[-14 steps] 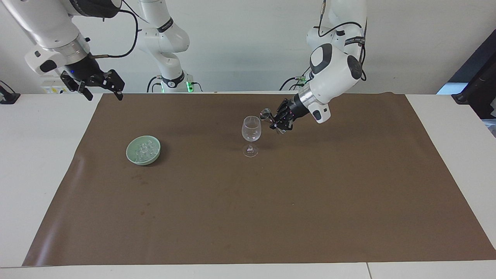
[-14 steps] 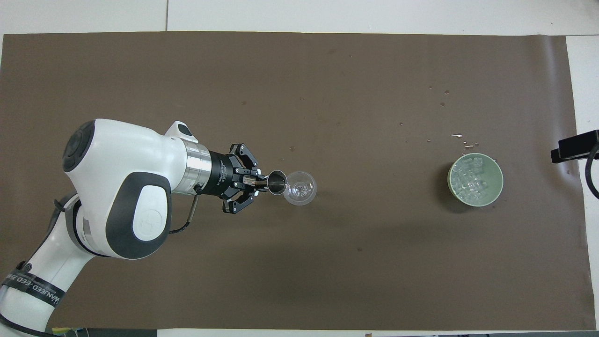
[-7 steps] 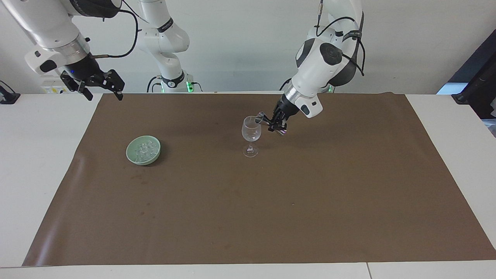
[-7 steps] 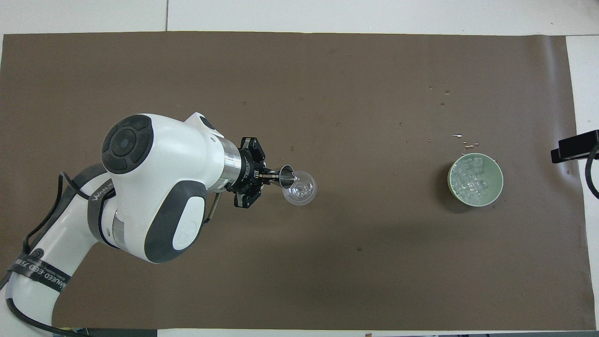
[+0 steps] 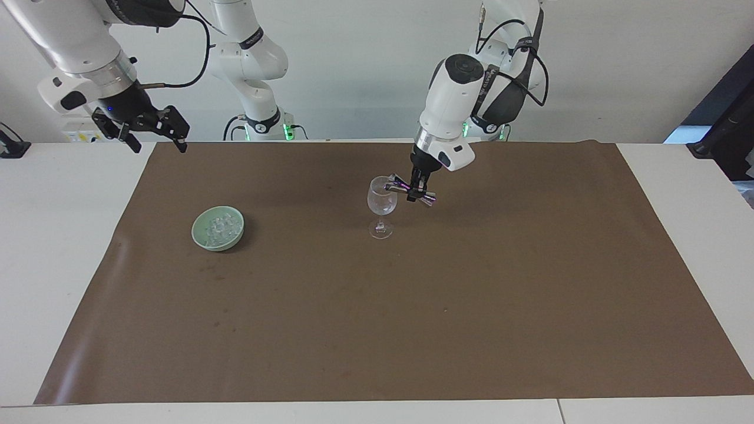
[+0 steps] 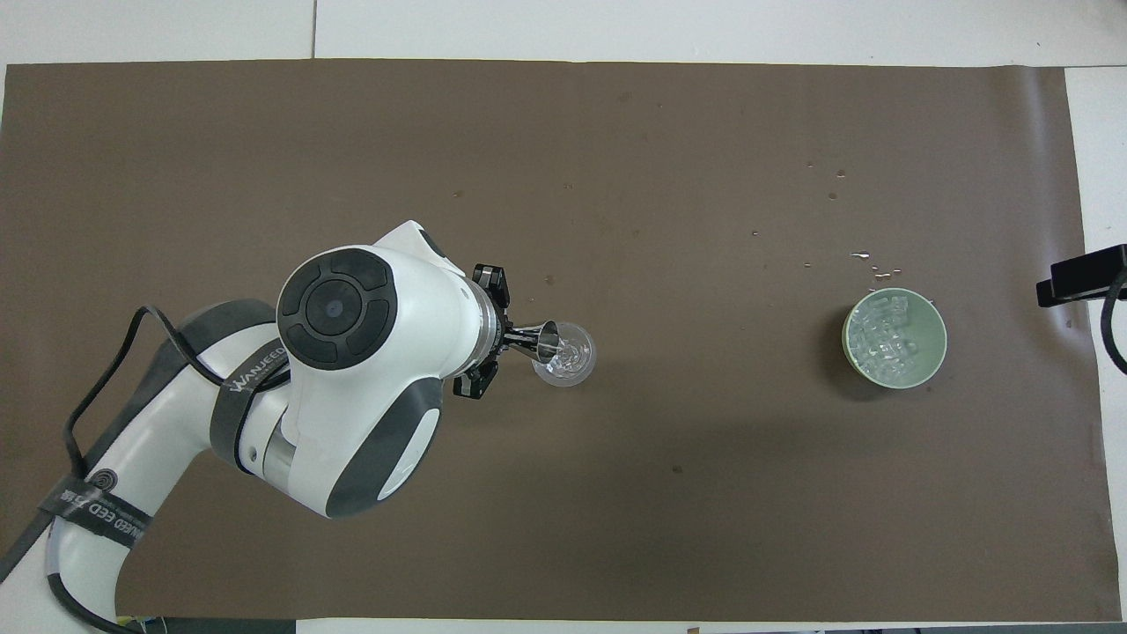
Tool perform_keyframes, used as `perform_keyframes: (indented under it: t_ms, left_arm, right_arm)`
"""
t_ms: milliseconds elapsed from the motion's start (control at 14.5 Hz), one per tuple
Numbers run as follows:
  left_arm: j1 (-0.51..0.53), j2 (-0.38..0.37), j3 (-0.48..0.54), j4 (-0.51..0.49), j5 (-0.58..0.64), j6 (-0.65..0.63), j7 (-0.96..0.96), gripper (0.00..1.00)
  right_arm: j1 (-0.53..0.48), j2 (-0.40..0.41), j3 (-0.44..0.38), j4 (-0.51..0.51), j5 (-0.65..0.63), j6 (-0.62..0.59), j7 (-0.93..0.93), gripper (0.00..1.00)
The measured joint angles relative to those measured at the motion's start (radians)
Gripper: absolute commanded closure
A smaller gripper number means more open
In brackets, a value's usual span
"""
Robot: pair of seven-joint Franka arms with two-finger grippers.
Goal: Pour wine and add ice with both arms
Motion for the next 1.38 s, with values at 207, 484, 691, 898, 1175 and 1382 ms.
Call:
perform_keyframes:
  t_ms: [207, 484, 691, 898, 1175, 1382]
  left_arm:
    - [-0.015, 0.000, -0.006, 0.018, 0.063, -0.048, -0.003, 1.00]
    - [-0.046, 0.000, -0.009, 0.037, 0.169, -0.082, -0.049, 1.00]
    - [-0.070, 0.001, -0.011, 0.057, 0.232, -0.091, -0.071, 1.00]
    - [-0.099, 0.001, -0.013, 0.060, 0.307, -0.098, -0.075, 1.00]
    - [-0.127, 0.001, -0.014, 0.062, 0.402, -0.118, -0.096, 1.00]
    - [-0.133, 0.001, -0.015, 0.065, 0.449, -0.117, -0.145, 1.00]
  right_arm:
    - [0.000, 0.000, 0.000, 0.000, 0.000, 0.000, 0.000, 0.00]
    - [-0.001, 0.000, 0.000, -0.001, 0.000, 0.000, 0.000, 0.00]
    - [-0.013, -0.009, -0.004, -0.029, 0.000, 0.002, 0.000, 0.00]
    - [-0.035, -0.024, -0.010, -0.051, 0.000, 0.003, 0.000, 0.00]
    - [-0.034, -0.070, -0.005, -0.177, 0.000, 0.150, -0.002, 0.00]
    - [-0.033, -0.095, -0.002, -0.363, 0.001, 0.355, -0.028, 0.08]
